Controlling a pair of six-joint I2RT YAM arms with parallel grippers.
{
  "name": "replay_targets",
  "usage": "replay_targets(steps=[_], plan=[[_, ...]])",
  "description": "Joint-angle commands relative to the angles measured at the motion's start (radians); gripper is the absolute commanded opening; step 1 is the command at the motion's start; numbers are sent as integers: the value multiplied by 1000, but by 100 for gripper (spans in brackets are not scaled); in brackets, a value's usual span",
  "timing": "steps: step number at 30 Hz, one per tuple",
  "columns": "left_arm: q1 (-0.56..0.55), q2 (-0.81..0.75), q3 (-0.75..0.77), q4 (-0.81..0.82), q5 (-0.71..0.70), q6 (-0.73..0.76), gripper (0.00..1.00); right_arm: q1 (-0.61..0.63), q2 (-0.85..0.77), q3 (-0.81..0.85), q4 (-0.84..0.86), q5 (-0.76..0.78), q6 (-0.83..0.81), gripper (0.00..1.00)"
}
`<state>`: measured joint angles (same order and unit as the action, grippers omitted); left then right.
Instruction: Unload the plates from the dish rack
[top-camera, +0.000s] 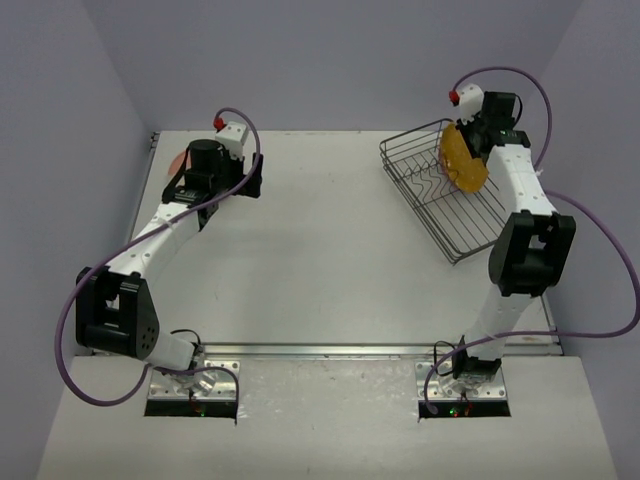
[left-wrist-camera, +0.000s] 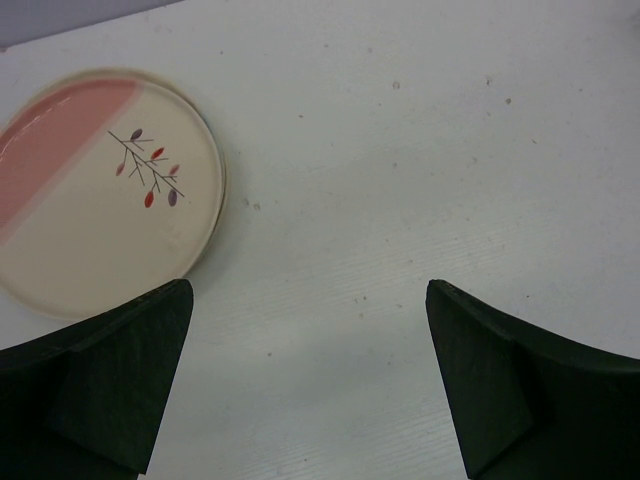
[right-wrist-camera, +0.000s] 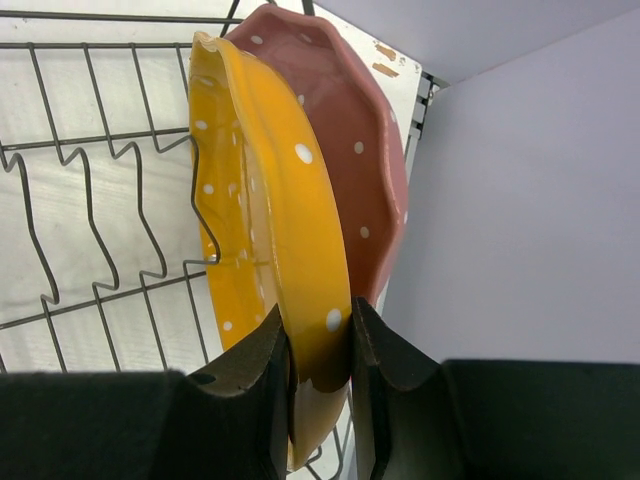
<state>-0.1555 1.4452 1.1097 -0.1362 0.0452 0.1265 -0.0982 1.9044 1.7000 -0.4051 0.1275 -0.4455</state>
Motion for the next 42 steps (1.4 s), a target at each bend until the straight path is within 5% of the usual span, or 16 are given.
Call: replay_targets(steps=[1,11,23,32,42], plan=[[2,11,55,18,5,-1,100,11,-132,52,100,-12,-13,0],[2,33,90,-7,38,-7,100,15,-159,129,21,-70,36,0],[4,-5,67,77,519,-110,99,92,-185,279,-161,-264,208,0],[4,-6,87,137,747,-239,96,188,-273,130,-206,-661,404,0],[-6,17,65,155,846,-290,91,251,-277,9,-132,-981,604,0]])
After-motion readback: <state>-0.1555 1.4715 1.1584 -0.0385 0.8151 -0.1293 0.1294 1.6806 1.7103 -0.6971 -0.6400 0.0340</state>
